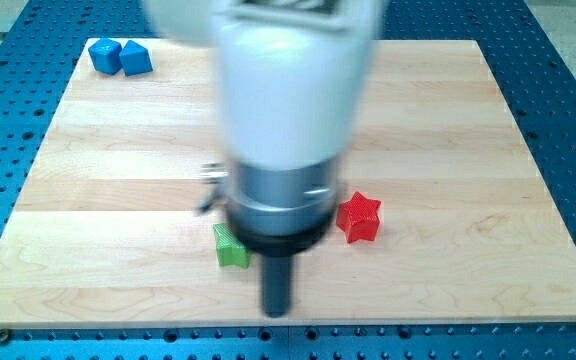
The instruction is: Move the red star to the bottom right of the green star
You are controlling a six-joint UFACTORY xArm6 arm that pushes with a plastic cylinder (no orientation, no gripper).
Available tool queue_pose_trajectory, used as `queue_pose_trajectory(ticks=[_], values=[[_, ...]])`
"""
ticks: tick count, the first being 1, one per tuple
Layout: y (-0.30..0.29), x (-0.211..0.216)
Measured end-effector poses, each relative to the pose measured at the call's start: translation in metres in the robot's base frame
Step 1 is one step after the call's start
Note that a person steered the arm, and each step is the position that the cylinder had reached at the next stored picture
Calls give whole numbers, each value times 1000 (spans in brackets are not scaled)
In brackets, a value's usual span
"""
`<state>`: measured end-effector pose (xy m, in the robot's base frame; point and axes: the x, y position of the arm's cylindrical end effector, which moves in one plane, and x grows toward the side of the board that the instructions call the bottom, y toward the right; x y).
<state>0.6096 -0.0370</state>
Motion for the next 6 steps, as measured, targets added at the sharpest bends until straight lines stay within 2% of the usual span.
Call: queue_pose_trajectory(ticks=[1, 2, 3, 4, 6], values=[[-6, -86], [30, -156], [179, -170], [196, -120], [-11, -35]])
